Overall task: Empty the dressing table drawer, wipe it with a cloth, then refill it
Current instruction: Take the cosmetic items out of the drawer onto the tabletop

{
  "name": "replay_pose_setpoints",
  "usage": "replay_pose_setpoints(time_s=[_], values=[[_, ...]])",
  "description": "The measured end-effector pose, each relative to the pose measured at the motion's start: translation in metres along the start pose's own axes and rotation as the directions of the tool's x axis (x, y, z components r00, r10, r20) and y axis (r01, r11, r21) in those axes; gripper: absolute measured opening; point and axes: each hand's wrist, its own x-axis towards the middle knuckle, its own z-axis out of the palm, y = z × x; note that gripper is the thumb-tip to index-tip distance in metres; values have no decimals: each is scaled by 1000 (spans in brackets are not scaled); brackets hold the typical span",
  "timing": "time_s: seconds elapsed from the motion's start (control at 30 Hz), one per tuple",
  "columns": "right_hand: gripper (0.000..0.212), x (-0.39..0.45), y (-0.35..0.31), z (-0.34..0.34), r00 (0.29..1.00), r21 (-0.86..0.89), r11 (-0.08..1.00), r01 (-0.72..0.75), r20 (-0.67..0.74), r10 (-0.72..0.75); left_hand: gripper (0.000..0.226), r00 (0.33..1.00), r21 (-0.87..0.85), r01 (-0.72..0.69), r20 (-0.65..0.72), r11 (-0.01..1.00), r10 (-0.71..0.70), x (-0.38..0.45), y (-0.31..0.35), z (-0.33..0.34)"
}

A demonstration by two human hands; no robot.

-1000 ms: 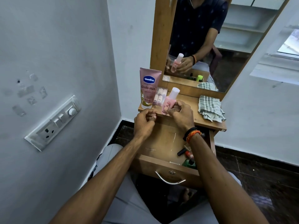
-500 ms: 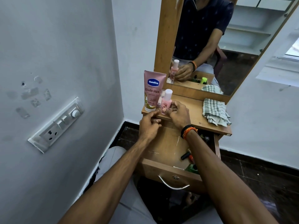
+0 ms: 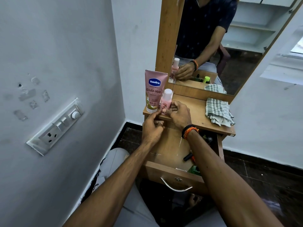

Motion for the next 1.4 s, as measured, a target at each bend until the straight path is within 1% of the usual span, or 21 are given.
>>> replay_pose_setpoints(time_s=[0.13, 0.3, 0.4, 0.5, 0.6, 0.67, 0.73, 0.83, 0.9, 0.93, 1.0, 1.07, 1.13, 1.2, 1.23, 1.3, 1.4], values=[[30, -1, 0, 0, 1000, 19, 1000, -3, -3, 3, 58, 1000, 27, 1, -3, 1000, 0, 1, -1, -1], [34, -3, 1, -5, 999, 58, 998, 5, -37, -3, 57, 1000, 40, -3, -4, 999, 3, 1, 0, -1], [35, -6, 4, -13, 995, 76, 997, 17, -95, -9, 47, 998, 62, -17, -61, 998, 21, -4, 3, 1], [23, -13, 11, -27, 983, 85, 996, -9, -183, 24, 32, 992, 83, -44, -111, 996, 53, -11, 6, 6], [9, -26, 27, -43, 959, 115, 991, -73, -266, 101, 27, 991, 84, -62, -115, 995, 72, -16, 7, 15], [7, -39, 38, -54, 952, 124, 985, -122, -267, 152, 24, 994, 83, -55, -95, 995, 63, -20, 10, 22], [8, -54, 47, -65, 947, 145, 974, -172, -249, 204, 23, 998, 83, -31, -43, 996, 35, -23, 12, 31], [6, -73, 54, -81, 941, 153, 956, -249, -195, 276, 17, 998, 138, 3, 68, 990, -13, -28, 11, 43], [5, -83, 58, -93, 950, 79, 959, -272, -138, 281, 14, 982, 158, -4, 188, 987, -26, -32, 12, 48], [5, -87, 59, -99, 955, 26, 961, -277, -103, 278, 14, 962, 161, -10, 272, 987, -34, -34, 13, 49], [7, -97, 58, -111, 957, -84, 954, -289, -25, 288, 15, 888, 178, -49, 459, 983, -39, -39, 17, 49], [8, -107, 56, -123, 948, -207, 931, -302, 41, 316, 19, 782, 196, -107, 622, 975, -39, -43, 20, 49], [8, -119, 54, -132, 930, -313, 897, -313, 88, 356, 26, 679, 188, -121, 732, 975, -57, -48, 24, 51], [10, -129, 56, -137, 912, -383, 861, -334, 98, 398, 33, 607, 192, -125, 791, 973, -78, -53, 26, 53], [13, -135, 57, -138, 903, -411, 842, -351, 88, 419, 36, 583, 198, -148, 809, 969, -77, -55, 28, 54], [18, -144, 59, -139, 890, -458, 802, -382, 51, 453, 37, 547, 207, -193, 834, 959, -70, -58, 30, 55], [25, -156, 58, -137, 875, -493, 762, -420, 5, 485, 36, 514, 238, -218, 853, 946, -96, -60, 31, 56]])
